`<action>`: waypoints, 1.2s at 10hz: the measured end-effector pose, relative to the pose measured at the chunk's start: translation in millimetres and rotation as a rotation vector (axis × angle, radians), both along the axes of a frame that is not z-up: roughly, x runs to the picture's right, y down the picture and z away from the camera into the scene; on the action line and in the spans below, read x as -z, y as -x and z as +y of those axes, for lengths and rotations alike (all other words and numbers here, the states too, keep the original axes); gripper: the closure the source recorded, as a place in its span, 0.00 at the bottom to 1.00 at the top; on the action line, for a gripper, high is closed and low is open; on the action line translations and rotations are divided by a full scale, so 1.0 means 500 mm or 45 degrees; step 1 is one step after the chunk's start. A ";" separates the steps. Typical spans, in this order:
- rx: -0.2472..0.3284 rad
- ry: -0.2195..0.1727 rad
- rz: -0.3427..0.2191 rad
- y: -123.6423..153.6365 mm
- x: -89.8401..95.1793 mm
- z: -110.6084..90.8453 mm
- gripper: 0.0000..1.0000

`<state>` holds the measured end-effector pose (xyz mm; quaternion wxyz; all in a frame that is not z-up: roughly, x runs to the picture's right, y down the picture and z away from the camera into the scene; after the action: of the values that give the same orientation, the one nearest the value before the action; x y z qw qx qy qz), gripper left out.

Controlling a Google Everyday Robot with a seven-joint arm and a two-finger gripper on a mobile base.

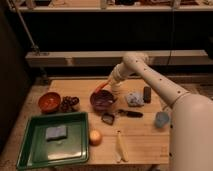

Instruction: Place pepper in purple bowl

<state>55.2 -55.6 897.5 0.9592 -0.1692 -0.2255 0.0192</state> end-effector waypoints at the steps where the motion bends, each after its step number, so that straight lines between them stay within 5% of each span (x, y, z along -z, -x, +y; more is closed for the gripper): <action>1: 0.023 -0.012 0.003 -0.006 0.004 0.001 0.82; 5: 0.141 -0.057 -0.022 -0.017 0.018 0.022 0.75; 10: 0.231 -0.052 -0.082 0.012 0.004 0.091 0.24; 12: 0.218 -0.051 -0.077 0.016 0.002 0.102 0.20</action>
<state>47.2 -4.4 896.6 0.9533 -0.1693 -0.2395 -0.0724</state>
